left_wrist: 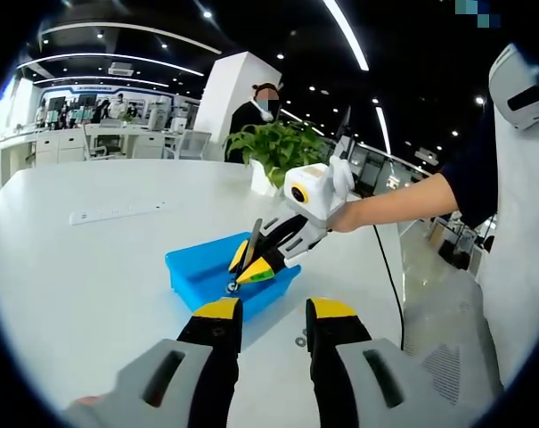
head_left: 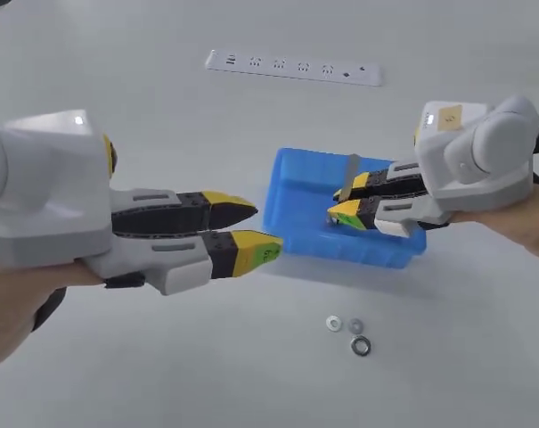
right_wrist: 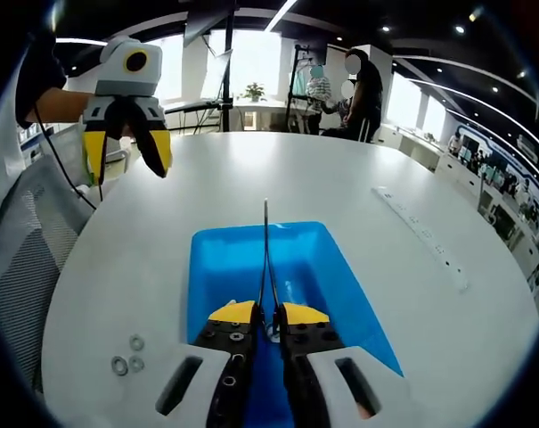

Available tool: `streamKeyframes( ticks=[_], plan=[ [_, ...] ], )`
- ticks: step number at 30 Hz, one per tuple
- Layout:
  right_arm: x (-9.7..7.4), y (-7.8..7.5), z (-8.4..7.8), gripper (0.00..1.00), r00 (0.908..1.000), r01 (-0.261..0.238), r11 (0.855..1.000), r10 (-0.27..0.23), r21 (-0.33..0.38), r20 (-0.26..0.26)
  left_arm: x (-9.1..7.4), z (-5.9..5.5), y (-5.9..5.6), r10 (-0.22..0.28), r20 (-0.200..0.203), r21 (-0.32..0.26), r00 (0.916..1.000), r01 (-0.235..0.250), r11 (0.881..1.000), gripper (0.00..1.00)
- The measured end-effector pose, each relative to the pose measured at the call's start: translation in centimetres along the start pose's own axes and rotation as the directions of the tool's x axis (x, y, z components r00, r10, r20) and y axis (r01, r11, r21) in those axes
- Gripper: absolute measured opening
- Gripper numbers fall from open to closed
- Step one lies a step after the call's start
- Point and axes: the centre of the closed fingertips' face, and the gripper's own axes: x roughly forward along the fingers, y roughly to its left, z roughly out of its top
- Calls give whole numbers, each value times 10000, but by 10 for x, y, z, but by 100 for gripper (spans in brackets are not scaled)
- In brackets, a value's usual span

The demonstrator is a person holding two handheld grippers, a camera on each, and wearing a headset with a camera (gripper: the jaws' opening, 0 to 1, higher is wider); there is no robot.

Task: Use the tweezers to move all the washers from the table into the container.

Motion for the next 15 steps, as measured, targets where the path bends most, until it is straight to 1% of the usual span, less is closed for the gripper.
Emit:
streamKeyframes(
  ticks=[7,15],
  plan=[
    [-1,-1,4,11,10000,62,10000,-61,-46,64,-1,3,1,3,53,41,10000,-3,10000,33],
    [-3,-2,7,11,10000,78,9999,-78,-131,42,1,12,5,73,306,35,9995,-74,10000,35]
  ],
)
